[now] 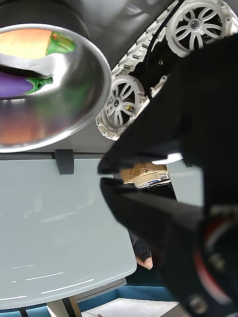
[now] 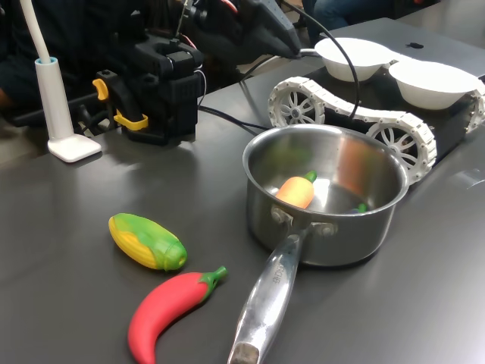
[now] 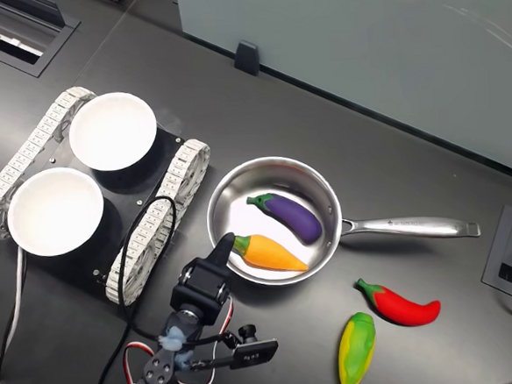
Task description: Pick up the brinjal and place them in the pan
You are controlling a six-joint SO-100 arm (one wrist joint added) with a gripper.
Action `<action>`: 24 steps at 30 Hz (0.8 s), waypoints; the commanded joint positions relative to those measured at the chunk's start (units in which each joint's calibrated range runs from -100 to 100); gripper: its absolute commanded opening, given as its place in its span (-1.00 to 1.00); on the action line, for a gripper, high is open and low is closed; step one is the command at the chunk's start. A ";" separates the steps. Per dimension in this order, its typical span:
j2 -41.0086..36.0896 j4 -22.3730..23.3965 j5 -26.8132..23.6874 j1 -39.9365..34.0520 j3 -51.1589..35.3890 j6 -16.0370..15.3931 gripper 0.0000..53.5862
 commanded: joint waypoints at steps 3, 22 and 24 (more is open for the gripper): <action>-3.60 2.63 0.10 1.59 -1.39 -1.24 -1.00; -6.81 8.68 0.88 4.34 7.97 -2.17 -1.00; -6.72 8.85 1.03 4.34 10.33 -2.17 -1.00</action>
